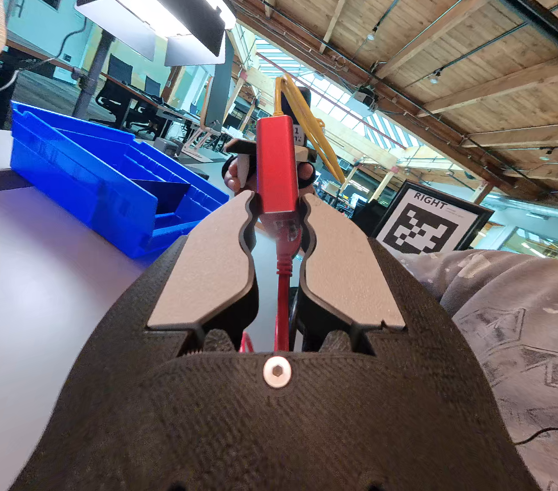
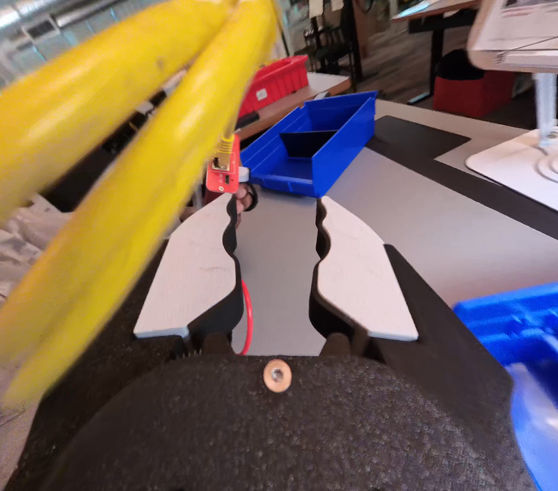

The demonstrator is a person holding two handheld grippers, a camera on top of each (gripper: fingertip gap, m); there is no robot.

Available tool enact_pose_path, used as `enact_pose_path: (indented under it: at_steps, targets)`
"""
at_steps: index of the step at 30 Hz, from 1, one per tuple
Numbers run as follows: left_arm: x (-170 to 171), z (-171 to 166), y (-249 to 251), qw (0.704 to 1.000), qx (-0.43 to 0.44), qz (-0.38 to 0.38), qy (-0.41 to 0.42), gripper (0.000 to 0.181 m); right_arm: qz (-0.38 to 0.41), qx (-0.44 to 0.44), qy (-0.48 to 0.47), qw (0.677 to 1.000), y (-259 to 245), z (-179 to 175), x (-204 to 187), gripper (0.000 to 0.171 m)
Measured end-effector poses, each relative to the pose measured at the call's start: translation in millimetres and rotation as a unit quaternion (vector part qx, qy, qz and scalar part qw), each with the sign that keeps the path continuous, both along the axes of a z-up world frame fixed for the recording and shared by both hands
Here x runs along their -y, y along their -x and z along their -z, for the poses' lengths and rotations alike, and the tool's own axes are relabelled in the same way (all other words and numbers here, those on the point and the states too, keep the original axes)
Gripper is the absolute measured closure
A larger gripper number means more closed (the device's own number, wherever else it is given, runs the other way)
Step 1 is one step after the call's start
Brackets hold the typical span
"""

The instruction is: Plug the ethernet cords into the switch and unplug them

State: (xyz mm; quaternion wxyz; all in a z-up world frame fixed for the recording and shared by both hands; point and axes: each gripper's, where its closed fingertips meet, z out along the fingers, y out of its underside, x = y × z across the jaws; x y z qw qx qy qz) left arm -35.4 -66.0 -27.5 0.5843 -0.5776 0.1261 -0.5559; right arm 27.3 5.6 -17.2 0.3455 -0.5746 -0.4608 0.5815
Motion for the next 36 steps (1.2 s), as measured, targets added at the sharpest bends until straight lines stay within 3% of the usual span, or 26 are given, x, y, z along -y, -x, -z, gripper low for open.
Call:
enact_pose_path:
  at_steps: [4,11,15,19,22,24,26,31,34,36]
  targets:
    - [-1.8,-2.9,10.2,1.000,0.004,-0.008,-0.006,0.154,0.022,-0.037,0.024,0.999,-39.2,-3.9,-22.2,0.127]
    - [1.6,-0.9,4.7,1.000,-0.004,0.013,-0.018,0.154,-0.053,-0.014,-0.003,0.999,-47.2,0.5,10.6,0.125]
    - [5.9,-7.3,8.2,0.999,0.007,0.020,-0.030,0.154,-0.082,-0.039,-0.017,0.996,-46.5,-14.6,19.4,0.127]
    - [11.4,-12.6,15.1,0.998,0.002,0.031,-0.049,0.154,0.009,-0.063,-0.059,0.996,-59.7,-38.6,-22.8,0.125]
    - [12.8,-8.3,12.8,0.996,-0.050,0.025,-0.064,0.154,0.092,-0.090,-0.108,0.986,-88.6,-88.2,-64.5,0.125]
    - [13.1,-4.3,8.2,0.995,-0.069,0.026,-0.067,0.154,0.069,-0.032,-0.200,0.977,-85.5,-106.9,-54.6,0.126]
    - [13.2,-1.4,3.1,0.994,-0.076,0.031,-0.069,0.154,-0.025,0.066,-0.246,0.967,-61.4,-100.6,-18.8,0.123]
    - [17.1,2.7,-10.1,0.989,-0.113,0.026,-0.090,0.154,-0.175,0.280,-0.316,0.889,-4.9,-36.8,50.1,0.114]
    - [21.8,-0.2,-17.4,0.983,-0.141,0.010,-0.115,0.154,-0.204,0.369,-0.354,0.835,10.7,-3.5,71.1,0.112]
    - [23.7,-2.0,-20.6,0.979,-0.158,-0.003,-0.130,0.154,-0.216,0.402,-0.362,0.813,17.9,7.6,81.1,0.121]
